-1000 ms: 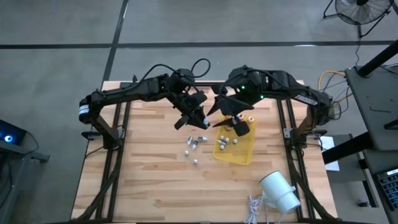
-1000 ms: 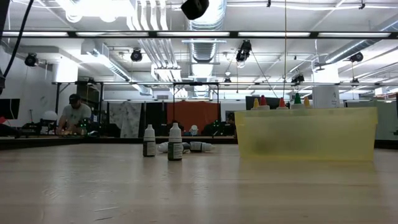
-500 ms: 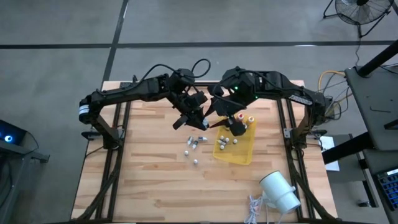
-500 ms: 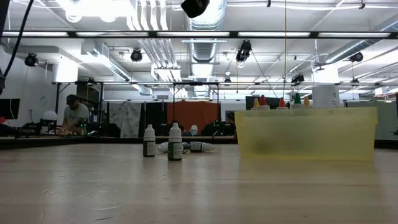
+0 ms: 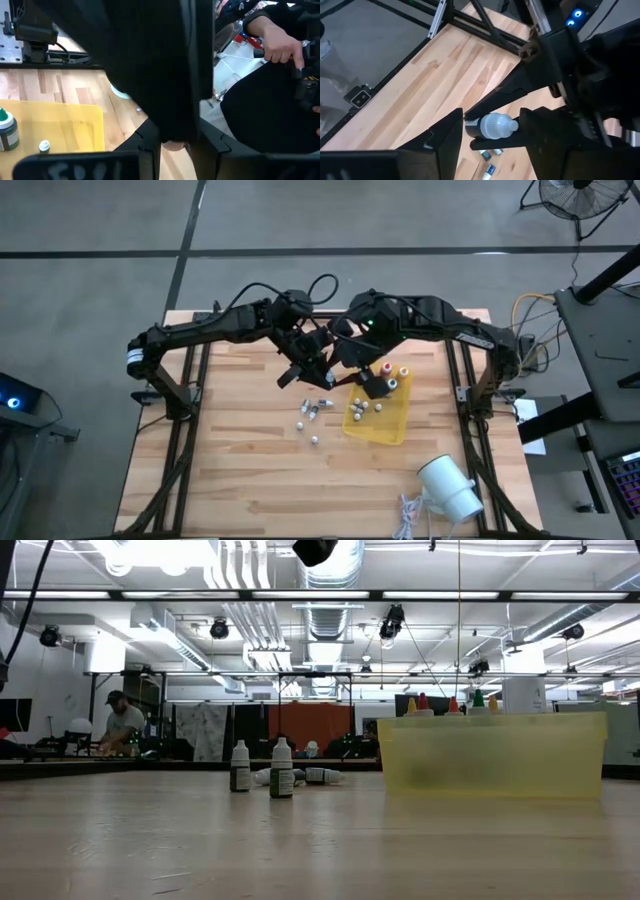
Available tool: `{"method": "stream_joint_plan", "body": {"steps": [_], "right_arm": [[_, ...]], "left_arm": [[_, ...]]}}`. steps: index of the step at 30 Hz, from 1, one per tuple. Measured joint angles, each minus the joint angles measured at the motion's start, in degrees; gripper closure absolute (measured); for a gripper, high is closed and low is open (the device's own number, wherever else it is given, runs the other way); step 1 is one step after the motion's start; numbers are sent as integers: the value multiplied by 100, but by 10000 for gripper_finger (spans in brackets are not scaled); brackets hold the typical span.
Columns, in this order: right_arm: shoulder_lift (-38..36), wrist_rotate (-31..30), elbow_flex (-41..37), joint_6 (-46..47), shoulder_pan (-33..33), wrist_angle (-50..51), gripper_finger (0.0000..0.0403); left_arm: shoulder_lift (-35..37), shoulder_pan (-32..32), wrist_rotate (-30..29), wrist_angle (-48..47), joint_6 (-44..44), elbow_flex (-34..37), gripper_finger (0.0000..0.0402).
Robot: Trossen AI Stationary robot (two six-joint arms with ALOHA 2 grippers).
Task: Pick & Place food coloring
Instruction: Put the small red food coloring bottle into the yellow bin
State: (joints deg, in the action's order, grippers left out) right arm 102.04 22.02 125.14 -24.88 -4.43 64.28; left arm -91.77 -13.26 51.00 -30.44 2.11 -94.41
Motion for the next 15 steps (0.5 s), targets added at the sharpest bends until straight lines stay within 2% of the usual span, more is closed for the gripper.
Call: {"method": "stream_joint_plan", "body": {"steps": [9, 15], "right_arm": [[56, 112, -2, -19, -23, 2, 230], [56, 184, -1, -14, -23, 21, 258]], "left_arm": [[0, 0, 0, -2, -22, 2, 345], [0, -2, 5, -4, -64, 2, 345]]}}
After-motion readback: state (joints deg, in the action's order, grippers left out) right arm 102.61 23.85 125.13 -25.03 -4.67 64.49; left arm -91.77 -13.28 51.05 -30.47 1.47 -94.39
